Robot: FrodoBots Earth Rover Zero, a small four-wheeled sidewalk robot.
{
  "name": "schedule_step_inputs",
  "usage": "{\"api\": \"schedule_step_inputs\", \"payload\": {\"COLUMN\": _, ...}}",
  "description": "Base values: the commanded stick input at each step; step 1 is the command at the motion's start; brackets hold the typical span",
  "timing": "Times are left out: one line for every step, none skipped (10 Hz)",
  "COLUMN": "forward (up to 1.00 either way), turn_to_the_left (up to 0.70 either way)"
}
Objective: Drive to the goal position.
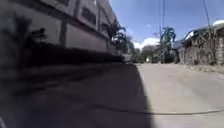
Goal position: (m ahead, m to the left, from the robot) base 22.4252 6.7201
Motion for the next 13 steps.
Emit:
{"api": "schedule_step_inputs", "payload": {"forward": 1.00, "turn_to_the_left": 0.08}}
{"api": "schedule_step_inputs", "payload": {"forward": 1.00, "turn_to_the_left": 0.05}}
{"api": "schedule_step_inputs", "payload": {"forward": 1.00, "turn_to_the_left": -0.19}}
{"api": "schedule_step_inputs", "payload": {"forward": 1.00, "turn_to_the_left": -0.40}}
{"api": "schedule_step_inputs", "payload": {"forward": 1.00, "turn_to_the_left": -0.40}}
{"api": "schedule_step_inputs", "payload": {"forward": 1.00, "turn_to_the_left": -0.40}}
{"api": "schedule_step_inputs", "payload": {"forward": 1.00, "turn_to_the_left": -0.39}}
{"api": "schedule_step_inputs", "payload": {"forward": 1.00, "turn_to_the_left": -0.20}}
{"api": "schedule_step_inputs", "payload": {"forward": 1.00, "turn_to_the_left": 0.00}}
{"api": "schedule_step_inputs", "payload": {"forward": 1.00, "turn_to_the_left": 0.01}}
{"api": "schedule_step_inputs", "payload": {"forward": 1.00, "turn_to_the_left": 0.05}}
{"api": "schedule_step_inputs", "payload": {"forward": 1.00, "turn_to_the_left": 0.00}}
{"api": "schedule_step_inputs", "payload": {"forward": 1.00, "turn_to_the_left": 0.00}}
